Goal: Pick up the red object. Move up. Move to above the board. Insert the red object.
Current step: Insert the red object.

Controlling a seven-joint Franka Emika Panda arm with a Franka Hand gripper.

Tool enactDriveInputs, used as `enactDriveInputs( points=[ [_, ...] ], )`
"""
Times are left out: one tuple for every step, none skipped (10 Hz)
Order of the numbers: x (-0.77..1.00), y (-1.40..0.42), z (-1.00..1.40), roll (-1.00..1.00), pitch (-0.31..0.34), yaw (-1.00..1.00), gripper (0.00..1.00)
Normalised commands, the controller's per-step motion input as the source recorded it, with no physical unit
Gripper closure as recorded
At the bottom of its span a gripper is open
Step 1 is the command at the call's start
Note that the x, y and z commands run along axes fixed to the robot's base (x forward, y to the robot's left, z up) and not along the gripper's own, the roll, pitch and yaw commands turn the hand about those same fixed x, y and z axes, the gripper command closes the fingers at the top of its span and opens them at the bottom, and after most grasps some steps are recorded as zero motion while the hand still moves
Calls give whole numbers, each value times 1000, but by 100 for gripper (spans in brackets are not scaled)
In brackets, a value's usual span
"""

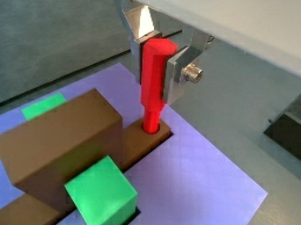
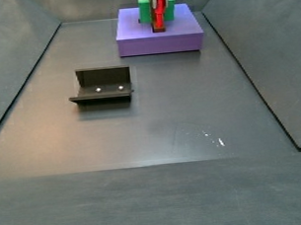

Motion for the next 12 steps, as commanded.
enactDriveInputs(
  points=[
    [166, 0, -194, 61, 16, 0, 100],
    [151, 0, -214, 101, 30, 0, 100],
    [283, 0, -314, 119, 56, -49, 100],
    [303, 0, -331, 126, 74, -97, 100],
    [271, 0, -289, 149, 84, -109, 100],
    [183, 0, -226, 169, 87, -111, 100],
    [94, 0, -197, 173, 86, -100, 100],
    [0, 0, -189, 187, 67, -63, 100],
    [0, 0, -49, 243, 103, -74, 100],
    [0, -69, 0, 314, 73, -106, 100],
    [3, -26, -29, 191, 51, -214, 100],
    [80, -29, -91, 137, 43, -217, 100]
  ],
)
